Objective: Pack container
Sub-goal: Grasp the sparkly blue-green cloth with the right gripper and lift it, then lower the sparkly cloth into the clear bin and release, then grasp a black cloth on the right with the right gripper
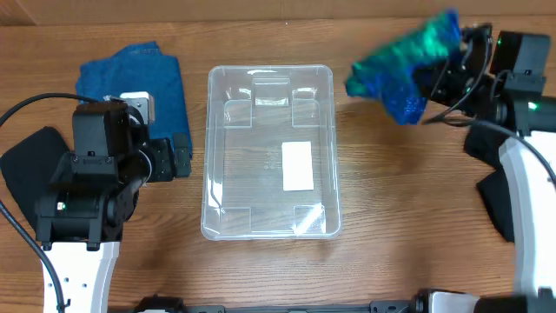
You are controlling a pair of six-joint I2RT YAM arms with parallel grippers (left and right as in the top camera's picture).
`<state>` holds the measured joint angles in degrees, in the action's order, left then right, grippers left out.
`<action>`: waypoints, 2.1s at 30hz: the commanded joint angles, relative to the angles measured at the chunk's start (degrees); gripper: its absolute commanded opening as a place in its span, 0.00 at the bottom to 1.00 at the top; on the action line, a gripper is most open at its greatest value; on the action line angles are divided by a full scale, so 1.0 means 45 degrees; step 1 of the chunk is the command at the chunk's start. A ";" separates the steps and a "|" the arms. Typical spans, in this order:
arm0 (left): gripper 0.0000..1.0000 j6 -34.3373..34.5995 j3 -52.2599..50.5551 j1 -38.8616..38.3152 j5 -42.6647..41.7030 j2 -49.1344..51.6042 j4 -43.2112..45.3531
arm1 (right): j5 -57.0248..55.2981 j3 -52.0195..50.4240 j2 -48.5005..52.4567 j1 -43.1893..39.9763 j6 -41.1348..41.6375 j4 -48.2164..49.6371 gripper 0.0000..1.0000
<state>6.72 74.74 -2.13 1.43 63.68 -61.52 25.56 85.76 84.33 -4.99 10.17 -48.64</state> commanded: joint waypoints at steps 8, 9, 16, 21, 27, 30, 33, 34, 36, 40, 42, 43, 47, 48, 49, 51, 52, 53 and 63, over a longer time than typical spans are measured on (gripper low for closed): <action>1.00 0.1700 0.0772 0.4517 -0.0563 0.0170 -0.0840 | -0.2341 0.1156 0.2021 0.7048 -0.1719 -0.0078 0.04; 1.00 0.1651 0.0772 0.4517 -0.0559 0.0214 -0.0850 | -0.2254 0.1156 0.2633 0.7121 -0.0981 0.0029 0.04; 1.00 0.1656 0.0772 0.4517 -0.0568 0.0937 -0.0879 | -0.0797 0.1156 0.4959 0.8884 -0.2623 0.0738 0.04; 1.00 0.1656 0.0772 0.4517 -0.0578 0.1015 -0.0918 | -0.5013 0.1156 0.4959 0.8393 -0.1452 0.0505 1.00; 1.00 0.1642 0.0772 0.4483 -0.0991 0.1015 -0.1107 | -0.8087 0.2361 0.4614 0.7359 -0.0321 -0.1171 1.00; 1.00 0.1642 0.0772 0.4478 -0.0986 0.1010 -0.1098 | -0.8490 0.3589 0.3113 0.7509 -0.0194 -0.1506 1.00; 1.00 0.1549 0.0772 0.4478 -0.0942 0.1010 -0.1098 | -1.0059 0.3837 0.0971 0.6086 0.2365 -0.1860 1.00; 1.00 0.1549 0.0772 0.4478 -0.0947 0.1015 -0.1098 | -1.0205 0.3832 0.0578 0.5071 0.3123 -0.2356 1.00; 1.00 0.1554 0.0772 0.4478 -0.0947 0.1015 -0.1098 | -0.9214 0.3818 0.0423 0.2152 0.3623 -0.3298 1.00; 1.00 0.1554 0.0772 0.4478 -0.0952 0.1015 -0.1103 | -0.5605 0.3691 0.2016 -0.3230 0.1477 -0.2914 1.00; 1.00 0.1549 0.0772 0.4478 -0.0952 0.1015 -0.1107 | -0.4124 0.3691 0.3832 -0.5280 0.0534 -0.2273 1.00; 1.00 0.1549 0.0772 0.4478 -0.0952 0.1015 -0.1107 | -0.3546 0.3691 0.4541 -0.5824 0.0321 -0.2016 1.00; 1.00 0.1214 0.0772 0.4478 -0.0947 0.1015 -0.1287 | -0.2273 0.3691 0.7470 -0.7417 -0.0447 -0.0811 1.00; 1.00 0.1214 0.0772 0.4473 -0.0952 0.1015 -0.1331 | -0.2278 0.3691 0.7912 -0.7519 -0.0690 -0.0719 1.00; 1.00 0.1214 0.0772 0.4469 -0.0952 0.1015 -0.1341 | -0.2278 0.3691 0.8432 -0.7567 -0.0903 -0.0607 1.00; 1.00 0.1219 0.0772 0.4469 -0.0952 0.1015 -0.1326 | -0.2317 0.3691 0.9369 -0.7572 -0.0942 -0.0277 1.00; 1.00 0.1219 0.0772 0.4469 -0.0957 0.1015 -0.1321 | -0.2336 0.3691 0.9743 -0.7577 -0.0947 -0.0141 1.00; 1.00 0.1219 0.0772 0.4469 -0.0957 0.1015 -0.1326 | -0.2443 0.3691 1.0185 -0.7577 -0.0942 0.0029 1.00; 1.00 0.1224 0.0772 0.4469 -0.0996 0.1015 -0.1331 | -0.2084 0.3682 1.0841 -0.7485 -0.0942 0.0418 0.52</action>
<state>13.32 76.93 17.78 -2.22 68.12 -67.64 12.82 102.41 131.33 -38.92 6.22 -46.98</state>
